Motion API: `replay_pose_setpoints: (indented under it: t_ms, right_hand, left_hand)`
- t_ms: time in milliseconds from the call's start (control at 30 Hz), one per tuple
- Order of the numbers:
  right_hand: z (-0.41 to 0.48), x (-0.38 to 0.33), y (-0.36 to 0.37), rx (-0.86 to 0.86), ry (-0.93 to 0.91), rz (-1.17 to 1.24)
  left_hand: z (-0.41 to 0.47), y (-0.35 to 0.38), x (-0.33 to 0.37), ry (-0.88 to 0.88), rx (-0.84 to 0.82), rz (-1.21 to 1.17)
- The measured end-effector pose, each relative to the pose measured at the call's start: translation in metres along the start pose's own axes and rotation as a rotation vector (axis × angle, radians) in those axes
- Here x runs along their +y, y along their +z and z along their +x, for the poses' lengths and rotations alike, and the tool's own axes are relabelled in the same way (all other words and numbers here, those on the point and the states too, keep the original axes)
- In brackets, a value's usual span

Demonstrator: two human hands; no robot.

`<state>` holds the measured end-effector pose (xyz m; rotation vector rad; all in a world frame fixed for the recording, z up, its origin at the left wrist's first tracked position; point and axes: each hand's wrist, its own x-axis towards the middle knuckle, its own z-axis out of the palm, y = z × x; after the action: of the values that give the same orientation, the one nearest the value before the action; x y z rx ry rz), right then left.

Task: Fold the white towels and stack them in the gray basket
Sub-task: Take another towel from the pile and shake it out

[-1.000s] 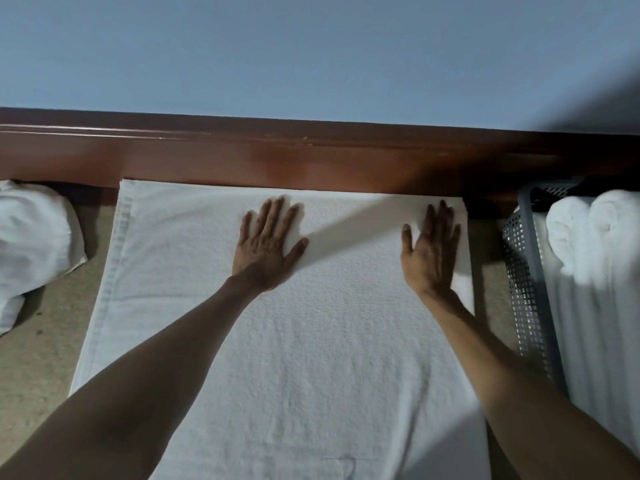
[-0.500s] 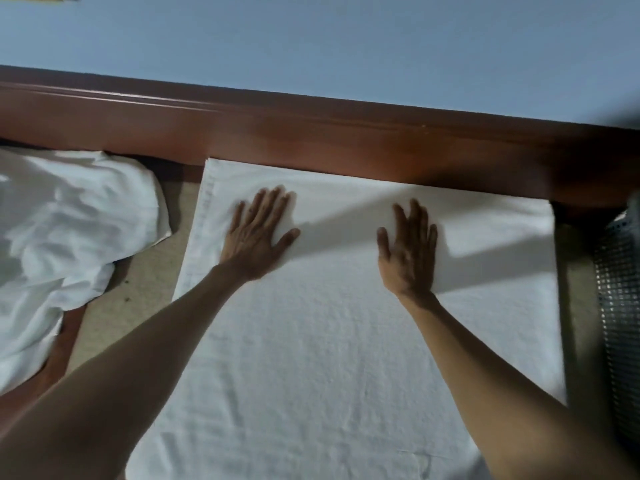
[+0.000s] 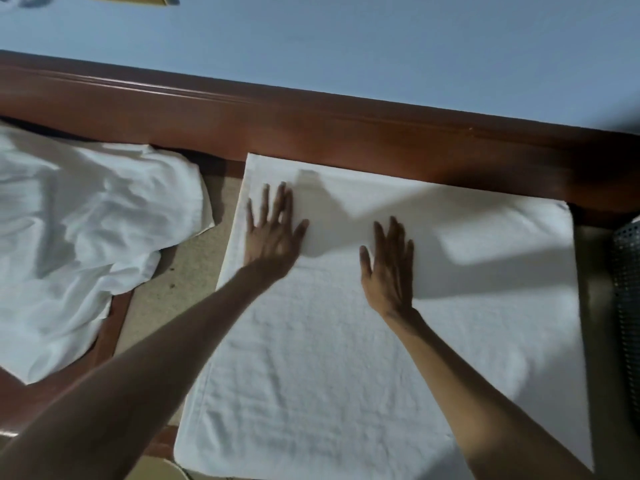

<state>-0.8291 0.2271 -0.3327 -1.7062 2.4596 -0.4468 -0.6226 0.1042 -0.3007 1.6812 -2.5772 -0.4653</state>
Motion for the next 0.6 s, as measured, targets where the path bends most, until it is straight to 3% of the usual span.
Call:
replay_pose_setpoints:
  t_ms: [133, 300, 433, 533, 600]
  right_hand:
    - [-0.022, -0.015, 0.011, -0.046, 0.052, -0.018]
    - [-0.016, -0.001, 0.006, -0.069, 0.008, -0.039]
    - [-0.015, -0.002, 0.006, -0.106, -0.002, -0.063]
    - [-0.026, -0.002, 0.002, -0.142, 0.043, -0.078]
    - [-0.044, -0.005, 0.001, -0.131, 0.088, -0.063]
  left_hand:
    - [-0.041, 0.030, 0.018, 0.203, -0.117, -0.081]
    - [-0.041, 0.014, -0.049, 0.329, -0.096, 0.058]
    - [-0.036, 0.006, -0.076, 0.182, -0.053, 0.059]
    - [-0.047, 0.009, -0.063, -0.024, -0.015, 0.029]
    - [-0.068, 0.015, -0.045, -0.064, 0.003, 0.008]
